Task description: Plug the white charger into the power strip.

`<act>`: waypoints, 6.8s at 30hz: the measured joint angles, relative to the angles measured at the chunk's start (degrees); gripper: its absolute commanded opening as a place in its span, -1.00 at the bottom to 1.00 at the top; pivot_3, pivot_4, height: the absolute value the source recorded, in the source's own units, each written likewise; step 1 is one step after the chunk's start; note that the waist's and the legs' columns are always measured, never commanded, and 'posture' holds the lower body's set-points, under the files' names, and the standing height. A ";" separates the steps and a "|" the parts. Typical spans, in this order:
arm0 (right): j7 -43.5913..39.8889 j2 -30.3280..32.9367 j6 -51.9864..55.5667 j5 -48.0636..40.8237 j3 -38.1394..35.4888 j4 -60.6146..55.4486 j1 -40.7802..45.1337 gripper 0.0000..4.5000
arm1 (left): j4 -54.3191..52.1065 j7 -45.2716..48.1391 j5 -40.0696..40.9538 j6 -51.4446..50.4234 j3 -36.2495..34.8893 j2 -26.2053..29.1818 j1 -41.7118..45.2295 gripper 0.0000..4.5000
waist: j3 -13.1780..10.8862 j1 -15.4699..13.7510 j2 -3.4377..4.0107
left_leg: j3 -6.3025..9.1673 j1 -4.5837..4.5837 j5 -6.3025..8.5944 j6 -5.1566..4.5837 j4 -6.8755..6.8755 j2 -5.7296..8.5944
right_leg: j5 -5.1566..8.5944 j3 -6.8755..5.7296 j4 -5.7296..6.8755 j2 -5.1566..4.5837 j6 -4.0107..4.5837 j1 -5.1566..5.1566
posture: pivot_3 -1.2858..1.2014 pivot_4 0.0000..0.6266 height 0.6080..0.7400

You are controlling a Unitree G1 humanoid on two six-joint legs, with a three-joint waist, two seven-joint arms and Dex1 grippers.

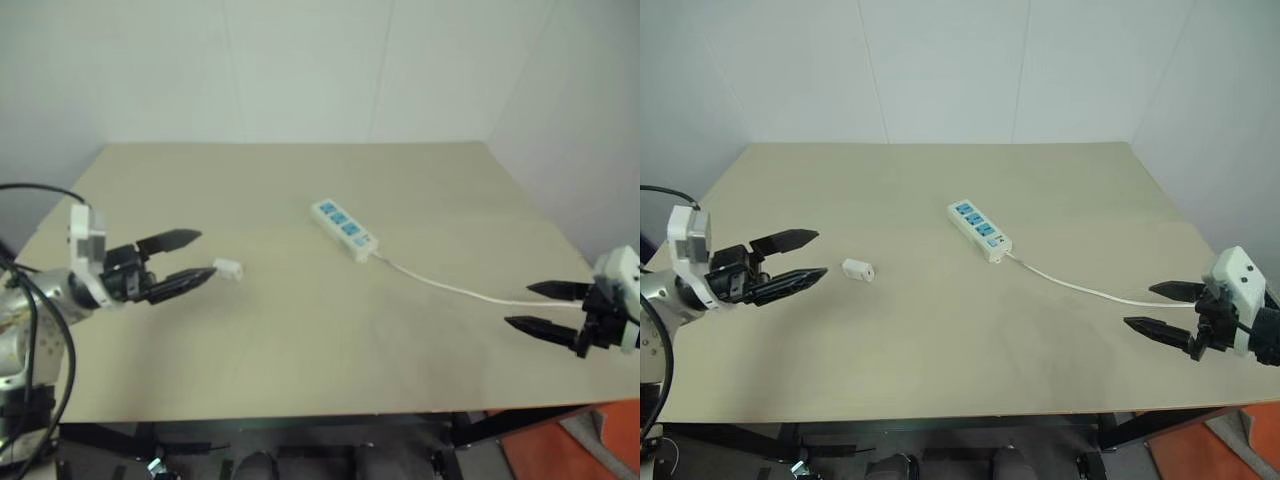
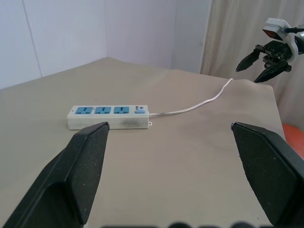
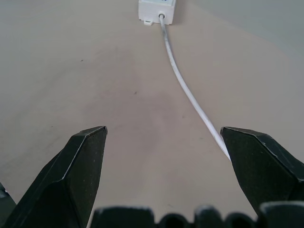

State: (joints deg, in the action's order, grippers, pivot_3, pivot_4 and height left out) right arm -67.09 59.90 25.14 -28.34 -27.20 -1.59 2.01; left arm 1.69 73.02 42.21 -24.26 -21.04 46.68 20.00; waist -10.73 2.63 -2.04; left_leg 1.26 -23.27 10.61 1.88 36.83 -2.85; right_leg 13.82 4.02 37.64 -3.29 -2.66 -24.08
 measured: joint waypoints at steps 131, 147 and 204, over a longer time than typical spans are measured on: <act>35.10 -38.49 6.02 17.89 24.91 -21.26 5.74 0.99 | 6.13 1.35 -6.26 4.35 8.65 -4.73 7.17 1.00 | 0.06 -0.15 -0.12 | 0.08 -0.18 -0.01 0.01 -0.02 0.00 | -0.08 -0.03 -0.09 0.03 0.03 -0.14 | 0.03 -0.52 1.00; 46.24 -48.11 1.15 22.37 31.65 -16.49 6.95 0.99 | 6.06 0.06 -6.24 4.32 8.61 -4.72 7.17 1.00 | 0.06 -0.11 -0.12 | 0.10 -0.21 -0.01 0.01 -0.02 0.00 | -0.09 -0.03 -0.10 0.03 0.06 -0.15 | 0.03 -0.52 1.00; -2.59 -35.89 -15.97 13.74 40.14 18.82 27.36 0.52 | 49.77 18.61 -54.54 31.80 54.79 -3.95 58.83 1.00 | 0.00 1.36 -0.16 | 0.16 -0.45 -0.01 0.00 0.00 0.02 | -0.09 -0.03 -0.09 0.14 -0.01 -0.32 | 0.03 -0.52 1.00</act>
State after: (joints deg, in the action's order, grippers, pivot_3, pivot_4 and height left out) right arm -69.68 24.01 9.17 -14.60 12.94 17.23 29.37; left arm 51.46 91.64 -12.32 7.53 33.74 42.73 78.82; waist -10.74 3.99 -2.20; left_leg 1.42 -23.72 10.60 1.89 36.83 -2.83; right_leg 13.73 3.99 37.55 -3.15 -2.67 -24.40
